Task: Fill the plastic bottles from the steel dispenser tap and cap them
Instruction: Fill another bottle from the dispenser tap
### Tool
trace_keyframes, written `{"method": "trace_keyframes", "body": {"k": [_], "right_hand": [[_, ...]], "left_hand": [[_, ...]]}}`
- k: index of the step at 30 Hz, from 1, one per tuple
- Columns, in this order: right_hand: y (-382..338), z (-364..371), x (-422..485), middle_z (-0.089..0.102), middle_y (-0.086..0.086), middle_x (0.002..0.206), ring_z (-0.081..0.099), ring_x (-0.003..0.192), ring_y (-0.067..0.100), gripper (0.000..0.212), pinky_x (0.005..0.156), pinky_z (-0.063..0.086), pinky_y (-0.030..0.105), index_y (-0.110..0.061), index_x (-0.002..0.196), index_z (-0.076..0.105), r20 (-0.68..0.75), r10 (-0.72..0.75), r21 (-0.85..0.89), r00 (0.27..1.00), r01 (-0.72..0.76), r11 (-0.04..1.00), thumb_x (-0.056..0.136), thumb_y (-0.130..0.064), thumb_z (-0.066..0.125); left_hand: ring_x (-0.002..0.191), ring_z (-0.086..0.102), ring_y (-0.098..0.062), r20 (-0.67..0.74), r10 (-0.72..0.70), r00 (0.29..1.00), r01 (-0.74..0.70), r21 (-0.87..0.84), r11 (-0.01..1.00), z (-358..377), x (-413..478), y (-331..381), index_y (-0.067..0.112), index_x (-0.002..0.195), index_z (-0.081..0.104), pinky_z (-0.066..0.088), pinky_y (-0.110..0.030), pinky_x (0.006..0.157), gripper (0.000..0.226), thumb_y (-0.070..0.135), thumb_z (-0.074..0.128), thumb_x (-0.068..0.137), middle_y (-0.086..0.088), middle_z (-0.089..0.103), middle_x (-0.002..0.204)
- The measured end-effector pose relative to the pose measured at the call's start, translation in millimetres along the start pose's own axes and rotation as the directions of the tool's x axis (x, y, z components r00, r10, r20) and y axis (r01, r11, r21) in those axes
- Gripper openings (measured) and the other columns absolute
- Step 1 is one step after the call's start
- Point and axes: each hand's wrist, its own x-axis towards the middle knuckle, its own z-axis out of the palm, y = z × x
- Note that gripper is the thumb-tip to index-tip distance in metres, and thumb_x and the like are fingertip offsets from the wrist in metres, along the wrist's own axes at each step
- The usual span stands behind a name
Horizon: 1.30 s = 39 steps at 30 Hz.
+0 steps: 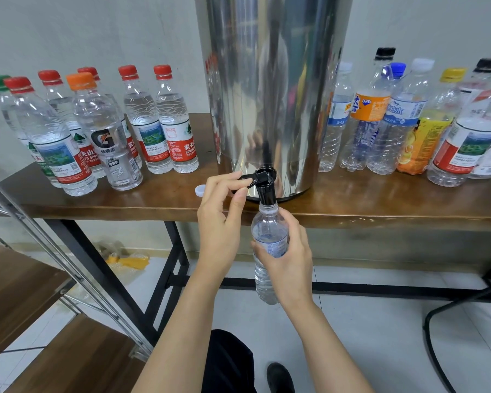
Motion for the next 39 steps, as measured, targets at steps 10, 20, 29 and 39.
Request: {"method": "trace_keyframes", "body": {"k": [10,20,29,39], "right_hand": [[3.2,1.2,0.9,0.049,-0.017,0.134,0.045,0.115,-0.009,0.073,0.082,0.037,0.000,-0.039,0.139,0.044,-0.004,-0.006,0.000,1.000,0.006,1.000,0.078,-0.025,0.083],[2.6,2.0,0.5,0.050,-0.018,0.133,0.042,0.111,-0.021,0.073,0.083,0.034,-0.003,-0.038,0.138,0.046,-0.010,0.005,0.014,1.000,-0.005,1.000,0.078,-0.023,0.083],[4.0,2.6,0.0,0.050,-0.018,0.133,0.046,0.116,-0.011,0.074,0.085,0.034,-0.003,-0.040,0.138,0.045,-0.016,0.004,0.016,1.000,-0.003,1.000,0.078,-0.022,0.083],[3.6,2.7,0.2,0.050,-0.018,0.134,0.041,0.113,-0.022,0.073,0.085,0.033,-0.004,-0.038,0.138,0.046,-0.008,0.008,0.012,1.000,-0.008,1.000,0.077,-0.023,0.084]], "left_hand": [[0.115,0.054,0.001,0.002,-0.004,1.000,0.004,0.006,1.000,-0.3,-0.2,-1.3,0.024,0.104,0.068,0.044,-0.019,0.096,0.018,0.011,0.056,0.100,0.008,0.060,0.117],[0.116,0.055,-0.002,0.005,-0.006,1.000,0.006,-0.005,1.000,-0.7,-0.6,-2.0,0.023,0.104,0.068,0.047,-0.028,0.098,0.017,0.012,0.056,0.100,0.008,0.059,0.118],[0.116,0.054,0.001,0.004,0.000,1.000,0.000,-0.010,1.000,-0.8,-0.3,-2.2,0.023,0.105,0.068,0.046,-0.026,0.099,0.019,0.010,0.056,0.100,0.010,0.059,0.117],[0.115,0.054,0.001,0.008,0.001,1.000,-0.001,-0.002,1.000,-1.0,-0.1,-0.9,0.025,0.104,0.067,0.043,-0.015,0.094,0.019,0.011,0.056,0.100,0.010,0.059,0.116]]}}
